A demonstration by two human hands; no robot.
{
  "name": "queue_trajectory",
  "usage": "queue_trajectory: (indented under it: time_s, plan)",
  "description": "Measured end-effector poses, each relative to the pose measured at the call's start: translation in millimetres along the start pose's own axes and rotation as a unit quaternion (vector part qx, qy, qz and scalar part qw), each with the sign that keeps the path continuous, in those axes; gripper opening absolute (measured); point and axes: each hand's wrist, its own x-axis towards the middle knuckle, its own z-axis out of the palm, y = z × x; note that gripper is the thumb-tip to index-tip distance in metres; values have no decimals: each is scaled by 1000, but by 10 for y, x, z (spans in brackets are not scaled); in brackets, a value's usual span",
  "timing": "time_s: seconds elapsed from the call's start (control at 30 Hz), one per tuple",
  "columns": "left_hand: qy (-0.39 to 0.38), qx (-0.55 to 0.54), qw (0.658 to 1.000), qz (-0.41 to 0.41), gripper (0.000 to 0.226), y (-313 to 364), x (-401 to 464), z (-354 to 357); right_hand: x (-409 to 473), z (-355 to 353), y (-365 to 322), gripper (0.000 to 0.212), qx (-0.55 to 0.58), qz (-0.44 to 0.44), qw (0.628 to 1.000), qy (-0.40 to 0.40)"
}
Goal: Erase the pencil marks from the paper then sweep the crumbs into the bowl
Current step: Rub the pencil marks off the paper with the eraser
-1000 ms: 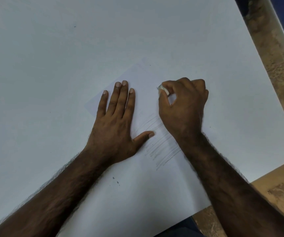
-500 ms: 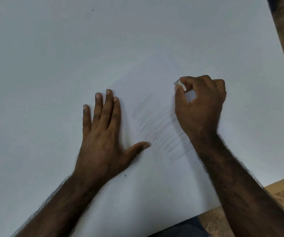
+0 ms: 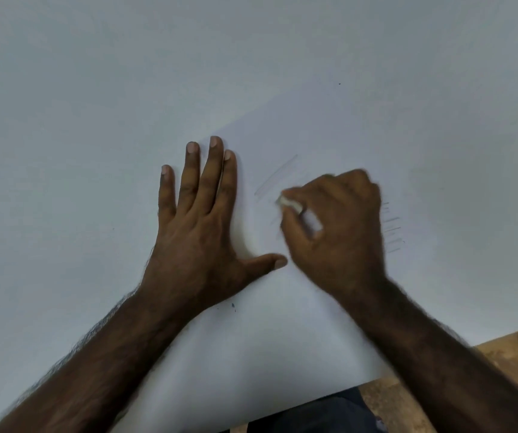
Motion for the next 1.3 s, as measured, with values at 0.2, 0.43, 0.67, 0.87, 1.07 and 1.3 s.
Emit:
queue_trajectory:
  time_s: [0.2, 0.43, 0.67, 0.87, 1.07, 1.3]
  plan:
    - [-27, -1, 999, -21, 145, 44, 24, -24, -24, 12, -23, 10, 25, 75, 997, 11]
    - [-45, -2, 999, -26, 148, 53, 36, -51, 35, 0, 42, 10, -6, 46, 998, 30]
    - [-31, -1, 999, -24, 141, 62, 34, -43, -21, 96, -194, 16, 33, 56, 998, 1]
    - [-30, 3, 999, -21, 149, 40, 43, -2, 198, 15, 12, 11, -17, 71, 996, 49]
    - [-15, 2, 1000, -17, 143, 42, 34, 17, 74, 50, -169, 12, 19, 60, 998, 9]
    - [-24, 13, 999, -16, 149, 29, 38, 22, 254, -16, 104, 10, -25, 103, 992, 63]
